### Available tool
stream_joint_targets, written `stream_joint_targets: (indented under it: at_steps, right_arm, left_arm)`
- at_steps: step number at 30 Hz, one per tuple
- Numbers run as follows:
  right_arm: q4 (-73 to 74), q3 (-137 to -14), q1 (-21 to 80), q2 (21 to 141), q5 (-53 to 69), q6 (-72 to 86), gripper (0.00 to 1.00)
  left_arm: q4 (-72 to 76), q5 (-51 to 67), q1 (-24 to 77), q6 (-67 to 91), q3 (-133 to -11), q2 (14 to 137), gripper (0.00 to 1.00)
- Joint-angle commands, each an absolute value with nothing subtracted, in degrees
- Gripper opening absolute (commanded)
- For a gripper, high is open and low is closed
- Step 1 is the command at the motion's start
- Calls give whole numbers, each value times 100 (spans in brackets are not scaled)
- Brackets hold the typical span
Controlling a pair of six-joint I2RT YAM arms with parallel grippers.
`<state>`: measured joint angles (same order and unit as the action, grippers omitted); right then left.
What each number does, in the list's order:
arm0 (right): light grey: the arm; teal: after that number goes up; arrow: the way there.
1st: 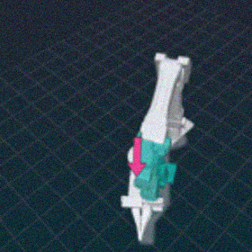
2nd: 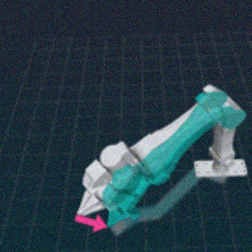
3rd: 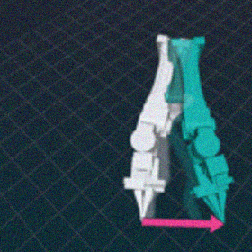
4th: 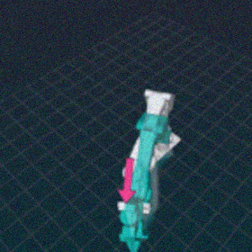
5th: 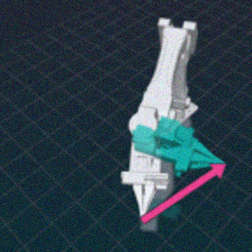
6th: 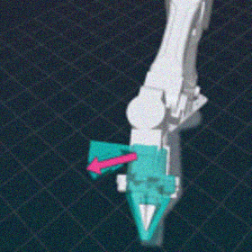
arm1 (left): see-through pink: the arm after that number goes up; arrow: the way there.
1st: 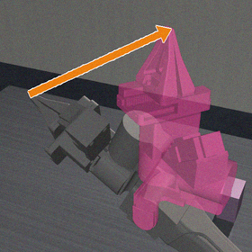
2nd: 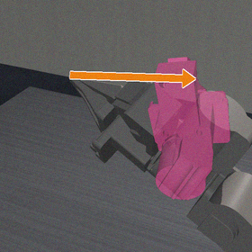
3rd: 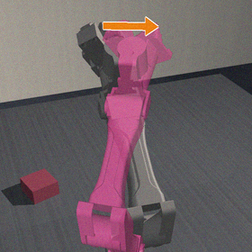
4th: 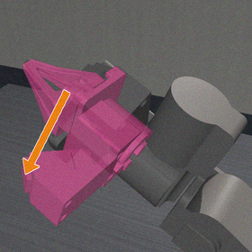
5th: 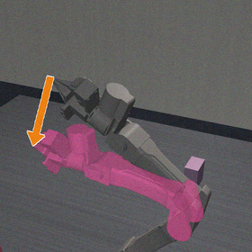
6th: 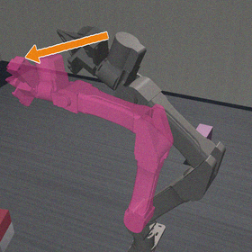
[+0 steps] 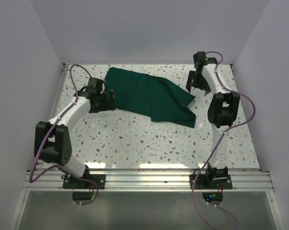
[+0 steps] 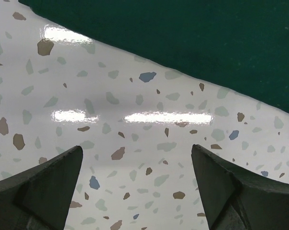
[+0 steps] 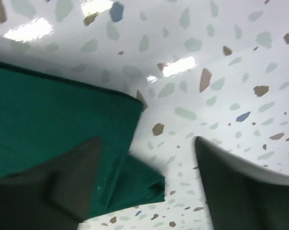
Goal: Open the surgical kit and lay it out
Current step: Open the surgical kit at the center of the board.
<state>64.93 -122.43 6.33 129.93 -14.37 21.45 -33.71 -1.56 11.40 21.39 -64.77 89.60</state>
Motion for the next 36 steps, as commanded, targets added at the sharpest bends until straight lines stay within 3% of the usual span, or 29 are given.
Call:
stream_joint_targets:
  at_steps: [1,8,21,36]
  right_arm:
    - [6750,-12708,458,13262,-1617,2180,98]
    - [6794,-12605,88,12860,-1416,2250,98]
    - [5239,-8713,500,9837,342,2663,98]
    - [5466,-7366,914,8640,158,2400,98]
  left_arm:
    - [-3322,104,1151,2021,-6811,8982,100]
    - [-3137,422,1722,2188,-7171,9236,100]
    - [-2997,562,3366,3031,-8822,11468,100]
    - [-2909,677,4201,3840,-9632,12621,100]
